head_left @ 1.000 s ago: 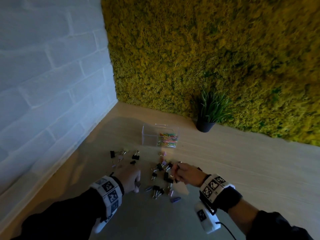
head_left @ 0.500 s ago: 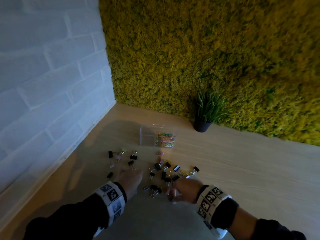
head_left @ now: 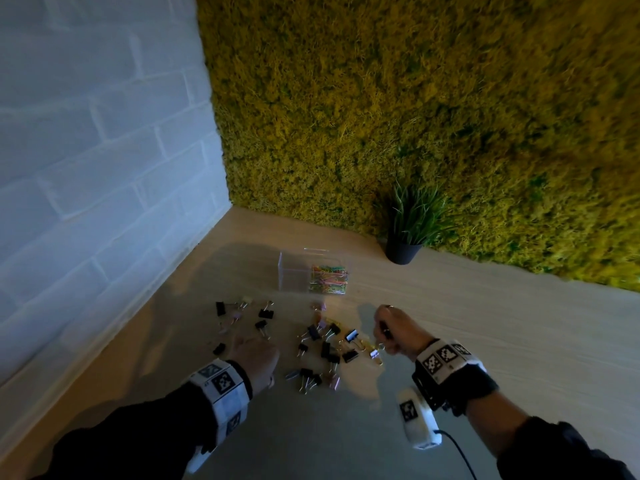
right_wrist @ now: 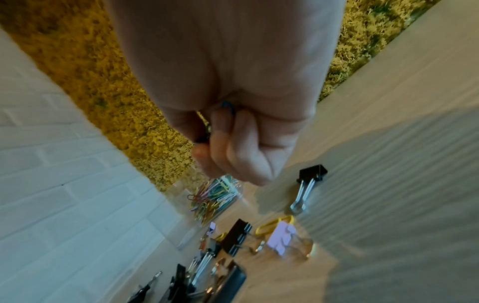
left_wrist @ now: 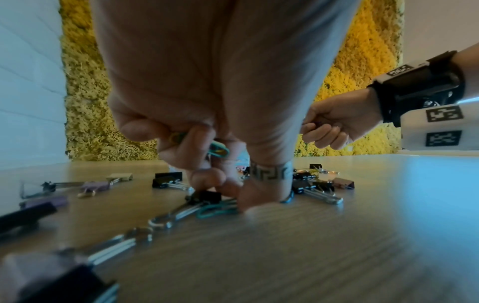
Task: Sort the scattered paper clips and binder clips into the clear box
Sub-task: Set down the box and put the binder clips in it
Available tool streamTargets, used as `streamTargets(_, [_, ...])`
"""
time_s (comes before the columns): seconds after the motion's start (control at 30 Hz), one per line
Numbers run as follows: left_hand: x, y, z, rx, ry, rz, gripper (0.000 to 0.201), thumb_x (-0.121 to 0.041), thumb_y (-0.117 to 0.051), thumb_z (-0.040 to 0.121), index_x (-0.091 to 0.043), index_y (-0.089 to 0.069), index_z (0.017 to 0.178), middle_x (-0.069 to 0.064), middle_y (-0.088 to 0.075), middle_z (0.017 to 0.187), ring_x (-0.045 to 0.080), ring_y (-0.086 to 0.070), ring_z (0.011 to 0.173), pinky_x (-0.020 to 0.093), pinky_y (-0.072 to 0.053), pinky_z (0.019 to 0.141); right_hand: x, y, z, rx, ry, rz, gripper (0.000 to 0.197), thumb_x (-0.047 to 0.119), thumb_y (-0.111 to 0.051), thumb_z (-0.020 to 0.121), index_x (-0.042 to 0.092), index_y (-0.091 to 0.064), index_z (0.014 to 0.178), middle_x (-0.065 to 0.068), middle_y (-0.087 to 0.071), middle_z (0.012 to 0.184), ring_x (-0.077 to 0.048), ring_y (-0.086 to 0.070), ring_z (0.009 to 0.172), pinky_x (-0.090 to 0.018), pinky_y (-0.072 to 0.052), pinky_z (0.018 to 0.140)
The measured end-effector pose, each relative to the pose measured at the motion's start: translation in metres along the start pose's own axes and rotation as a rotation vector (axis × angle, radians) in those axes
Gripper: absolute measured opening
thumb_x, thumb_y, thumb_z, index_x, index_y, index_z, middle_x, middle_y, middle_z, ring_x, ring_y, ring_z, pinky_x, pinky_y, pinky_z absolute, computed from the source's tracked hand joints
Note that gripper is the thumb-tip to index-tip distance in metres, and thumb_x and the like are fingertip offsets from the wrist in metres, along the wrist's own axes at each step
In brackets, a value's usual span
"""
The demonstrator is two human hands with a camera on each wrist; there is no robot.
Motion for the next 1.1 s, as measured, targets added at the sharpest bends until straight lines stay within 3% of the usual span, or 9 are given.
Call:
streamTargets(0.17, [0.008, 0.009, -0.002, -0.08, -0.058, -0.401, 0.021, -0.012, -0.051, 0.088, -0.022, -0.043, 0.072, -0.005, -0.053, 0.077, 0.019, -0.053, 0.085, 0.03, -0.038, 0.096, 0.002, 0.007, 0.005, -0.063, 0.036, -0.187, 0.037, 0.003, -0.026, 0.098, 0.014, -0.048, 0.07, -0.007, -0.043, 0.062, 0.0, -0.043, 0.031, -0.016, -0.035, 0.034])
streamTargets(0.27, [0.016, 0.012, 0.005, -0.013, -0.102, -0.838, 0.027, 0.0, -0.044, 0.09, -0.023, -0.044, 0.077, -0.012, -0.049, 0.075, 0.006, -0.05, 0.074, 0.006, -0.035, 0.064, 0.0, 0.005, 0.011, -0.069, 0.08, -0.597, 0.022, 0.018, -0.041, 0.097, 0.011, -0.061, 0.09, -0.015, -0.064, 0.098, -0.02, -0.065, 0.085, -0.03, -0.051, 0.081])
streamTargets(0.5, [0.013, -0.01, 0.02, 0.38, 0.23, -1.579, 0.03, -0.006, -0.027, 0.09, -0.011, -0.044, 0.067, -0.004, -0.033, 0.048, 0.008, -0.028, 0.038, 0.018, -0.022, 0.037, -0.009, -0.007, 0.018, 0.068, 0.011, -1.033, 0.025, 0.022, -0.055, 0.09, 0.009, -0.064, 0.109, -0.013, -0.063, 0.121, -0.028, -0.059, 0.111, -0.035, -0.049, 0.095])
streamTargets(0.6, [0.013, -0.01, 0.026, 0.376, 0.002, -1.572, 0.027, -0.029, -0.052, 0.087, -0.003, -0.051, 0.097, -0.004, -0.055, 0.064, 0.006, -0.05, 0.049, 0.02, -0.045, 0.046, -0.007, -0.01, 0.014, 0.098, 0.027, -1.037, 0.021, 0.02, -0.049, 0.092, 0.004, -0.06, 0.102, -0.014, -0.061, 0.115, -0.028, -0.059, 0.106, -0.034, -0.047, 0.089])
streamTargets(0.67, [0.026, -0.013, 0.03, 0.212, 0.045, -1.38, 0.104, -0.073, -0.072, 0.046, -0.012, -0.045, 0.127, -0.015, -0.054, 0.084, 0.002, -0.053, 0.075, 0.034, -0.051, 0.088, -0.003, -0.006, 0.014, 0.077, 0.066, -0.939, 0.019, 0.021, -0.048, 0.093, 0.015, -0.05, 0.075, -0.01, -0.058, 0.093, -0.025, -0.059, 0.092, -0.031, -0.043, 0.077])
streamTargets(0.73, [0.021, 0.007, 0.021, -0.018, 0.002, -0.62, 0.075, -0.077, -0.06, 0.056, -0.031, -0.059, 0.115, -0.019, -0.055, 0.08, 0.002, -0.049, 0.085, 0.043, -0.033, 0.105, 0.002, 0.0, 0.018, 0.041, 0.086, -0.74, 0.032, 0.02, -0.045, 0.095, 0.021, -0.034, 0.065, -0.002, -0.051, 0.072, -0.02, -0.058, 0.069, -0.027, -0.042, 0.066])
streamTargets(0.83, [0.0, 0.02, 0.008, -0.142, -0.133, -0.066, 0.04, -0.065, -0.055, 0.07, -0.041, -0.061, 0.1, -0.022, -0.062, 0.102, 0.003, -0.047, 0.103, 0.048, -0.022, 0.106, 0.008, -0.001, 0.023, 0.016, 0.07, -0.3, 0.035, 0.014, -0.033, 0.098, 0.017, -0.032, 0.063, -0.001, -0.038, 0.059, -0.002, -0.036, 0.035, -0.018, -0.033, 0.039])
streamTargets(1.03, [-0.006, 0.022, 0.004, 0.024, -0.167, -0.17, 0.03, -0.049, -0.058, 0.082, -0.026, -0.071, 0.097, -0.008, -0.069, 0.079, 0.009, -0.063, 0.079, 0.025, -0.036, 0.075, 0.019, -0.02, 0.039, 0.114, -0.033, 0.466, 0.03, 0.009, -0.026, 0.089, 0.016, -0.031, 0.06, 0.001, -0.033, 0.043, -0.007, -0.019, 0.031, -0.009, -0.017, 0.035])
streamTargets(1.1, [-0.008, 0.021, 0.008, -0.094, -0.16, -0.205, 0.019, -0.035, -0.057, 0.086, -0.021, -0.069, 0.091, -0.003, -0.071, 0.099, 0.017, -0.063, 0.098, 0.02, -0.036, 0.075, 0.02, -0.024, 0.045, 0.078, -0.067, 0.542, 0.03, 0.005, -0.023, 0.089, 0.014, -0.035, 0.063, 0.0, -0.035, 0.042, -0.007, -0.019, 0.03, -0.009, -0.017, 0.034])
Point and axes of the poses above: each hand's wrist, its own z-axis towards the middle knuckle, its own y-axis out of the back of the hand, x = y × z, the point moved 5 cm from there along z, towards the middle knuckle
